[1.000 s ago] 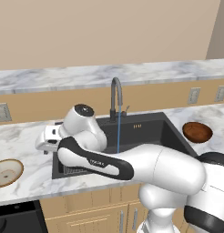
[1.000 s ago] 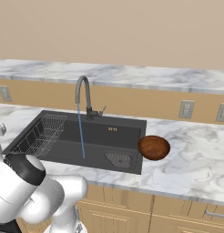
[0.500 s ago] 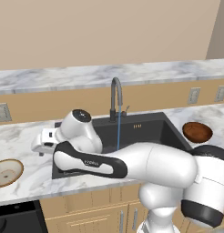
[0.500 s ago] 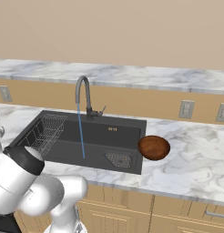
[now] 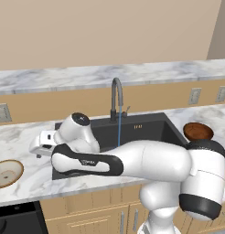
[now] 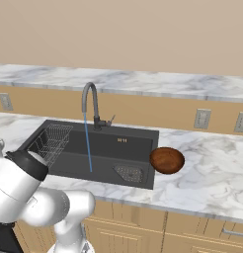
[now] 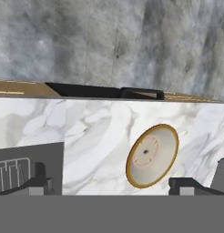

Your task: Rinse each bowl for a few seconds and place them down in the sink or on the counter.

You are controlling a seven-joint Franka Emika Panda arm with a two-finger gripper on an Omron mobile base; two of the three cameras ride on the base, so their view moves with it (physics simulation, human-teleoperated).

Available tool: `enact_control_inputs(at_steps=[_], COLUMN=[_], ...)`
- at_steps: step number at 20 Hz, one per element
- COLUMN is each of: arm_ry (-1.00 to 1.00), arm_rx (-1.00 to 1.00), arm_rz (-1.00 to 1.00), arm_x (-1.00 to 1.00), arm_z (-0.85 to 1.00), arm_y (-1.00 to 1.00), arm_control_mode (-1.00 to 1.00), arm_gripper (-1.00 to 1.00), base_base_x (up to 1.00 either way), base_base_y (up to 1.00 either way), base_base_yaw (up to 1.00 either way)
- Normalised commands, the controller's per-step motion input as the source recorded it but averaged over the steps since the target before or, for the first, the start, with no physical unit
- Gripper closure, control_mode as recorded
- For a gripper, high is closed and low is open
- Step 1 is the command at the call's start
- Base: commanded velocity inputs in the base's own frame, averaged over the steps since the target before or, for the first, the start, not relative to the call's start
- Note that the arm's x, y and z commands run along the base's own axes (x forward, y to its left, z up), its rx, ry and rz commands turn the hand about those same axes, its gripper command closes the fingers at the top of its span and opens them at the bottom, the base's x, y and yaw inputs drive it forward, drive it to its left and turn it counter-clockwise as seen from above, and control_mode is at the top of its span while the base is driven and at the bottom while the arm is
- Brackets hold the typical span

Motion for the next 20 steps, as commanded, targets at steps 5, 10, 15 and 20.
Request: enact_control_inputs(at_steps=[5, 10, 15, 20], arm_ry=[0.02, 0.06, 0.06, 0.07], arm_rx=[0.02, 0.04, 0.04, 0.02], arm_rz=[0.00, 0.00, -0.01, -0.02], arm_x=[0.01, 0.00, 0.02, 0.05], arm_z=[-0.09, -0.10, -0.12, -0.16], arm_y=[0.17, 0.13, 0.12, 0.12], arm_control_mode=[-1.00, -1.00, -1.00, -1.00], arm_gripper=[-1.00, -1.00, -1.00, -1.00], base_base_x=[0.00, 0.00, 0.00, 0.00], base_base_y=[0.00, 0.00, 0.00, 0.00], base_base_yaw=[0.00, 0.00, 0.00, 0.00])
